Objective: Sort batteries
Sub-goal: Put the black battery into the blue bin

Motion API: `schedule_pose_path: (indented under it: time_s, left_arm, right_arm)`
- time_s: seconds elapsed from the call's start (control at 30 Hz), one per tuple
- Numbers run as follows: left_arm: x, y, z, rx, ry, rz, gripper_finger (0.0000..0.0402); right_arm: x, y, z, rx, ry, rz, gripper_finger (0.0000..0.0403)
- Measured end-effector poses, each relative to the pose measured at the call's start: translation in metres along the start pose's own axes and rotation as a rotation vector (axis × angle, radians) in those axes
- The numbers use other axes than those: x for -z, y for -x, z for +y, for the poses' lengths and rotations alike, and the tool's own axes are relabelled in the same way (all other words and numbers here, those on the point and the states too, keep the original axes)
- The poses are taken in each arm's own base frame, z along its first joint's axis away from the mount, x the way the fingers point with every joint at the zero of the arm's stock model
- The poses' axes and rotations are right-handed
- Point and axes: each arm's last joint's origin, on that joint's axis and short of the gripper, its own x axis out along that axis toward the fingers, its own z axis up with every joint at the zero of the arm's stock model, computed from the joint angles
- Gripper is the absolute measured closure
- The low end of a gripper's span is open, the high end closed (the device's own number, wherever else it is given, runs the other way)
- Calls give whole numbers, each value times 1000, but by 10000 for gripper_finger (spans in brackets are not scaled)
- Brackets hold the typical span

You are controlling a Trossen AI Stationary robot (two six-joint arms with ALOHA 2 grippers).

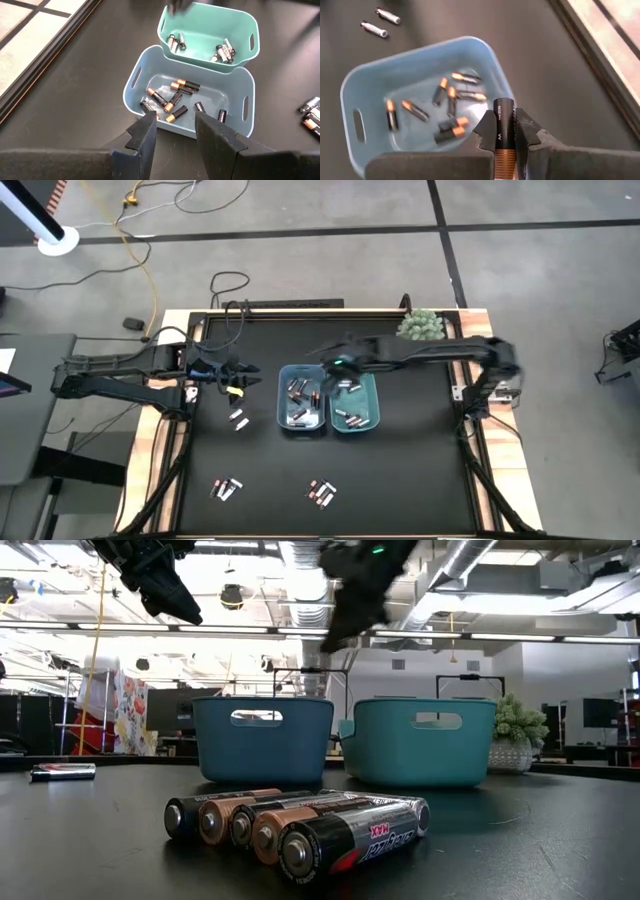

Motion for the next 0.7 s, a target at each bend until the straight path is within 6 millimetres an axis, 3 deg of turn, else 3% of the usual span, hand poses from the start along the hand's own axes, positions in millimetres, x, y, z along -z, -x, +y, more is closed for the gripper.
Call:
schedule_pose_path:
  time_s: [0.17, 0.37, 0.5, 0.7]
  left_arm:
    - [0, 0, 0, 0, 0, 0, 272]
    - [0, 0, 0, 0, 0, 0, 272]
    - [0, 0, 0, 0, 0, 0, 272]
    - [0, 0, 0, 0, 0, 0, 272]
  right_arm:
    - [-16, -54, 26, -46, 22, 51, 368]
    - [-16, -107, 42, -83, 6, 162, 367]
    - [-7, -131, 47, -63, 23, 256, 367]
    - [4, -149, 50, -47, 14, 318, 360]
